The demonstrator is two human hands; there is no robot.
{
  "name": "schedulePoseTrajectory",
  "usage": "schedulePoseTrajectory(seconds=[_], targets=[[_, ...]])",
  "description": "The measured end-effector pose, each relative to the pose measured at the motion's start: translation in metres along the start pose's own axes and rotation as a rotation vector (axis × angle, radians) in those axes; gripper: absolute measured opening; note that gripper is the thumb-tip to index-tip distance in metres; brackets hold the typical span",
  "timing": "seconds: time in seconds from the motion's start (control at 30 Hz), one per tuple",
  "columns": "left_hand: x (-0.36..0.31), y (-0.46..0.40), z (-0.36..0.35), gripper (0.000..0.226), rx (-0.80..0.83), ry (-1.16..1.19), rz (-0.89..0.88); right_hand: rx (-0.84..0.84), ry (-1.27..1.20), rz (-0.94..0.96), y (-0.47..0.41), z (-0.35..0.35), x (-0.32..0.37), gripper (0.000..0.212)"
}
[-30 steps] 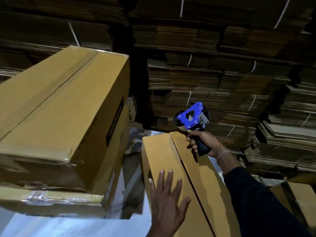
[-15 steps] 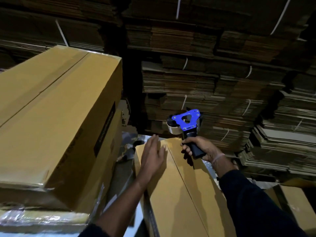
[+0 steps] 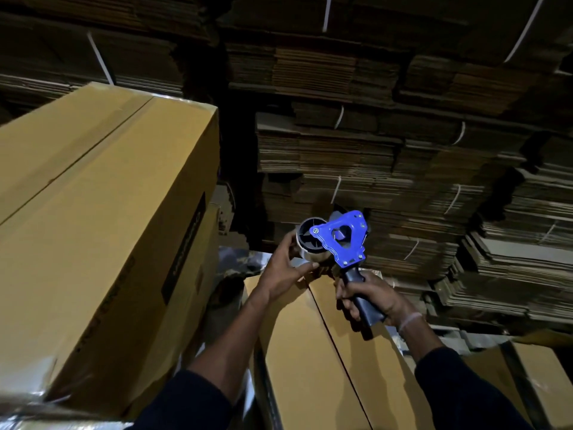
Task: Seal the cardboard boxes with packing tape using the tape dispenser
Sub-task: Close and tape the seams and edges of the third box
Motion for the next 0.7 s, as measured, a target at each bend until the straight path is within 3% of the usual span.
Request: schedulePoseTrajectory(seconds=[0.23, 0.4, 0.7], targets=[[-0.004, 0.002, 0.003, 0.079, -0.037, 0.100, -0.008, -0.030, 0.053, -0.033, 0.005, 0.002, -0.004, 0.028], [-0.006, 0.006, 0.012, 0.080, -0.132, 0.173, 0.028, -0.140, 0.190, -0.072, 0.003, 0.001, -0.001, 0.007], [-0.012, 0.021, 0.018, 0.072, -0.127, 0.201, 0.034, -0.206, 0.115, -0.066, 0.015, -0.003, 0.002, 0.002]])
Point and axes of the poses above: each hand's wrist, its own y-axis away from the middle knuckle, its own z-axis out of the back of the hand, x = y × z, the point moved 10 cm from there along -y, towards the middle knuckle, and after that the axes turned 14 degrees about -y, right-handed, at the moved point
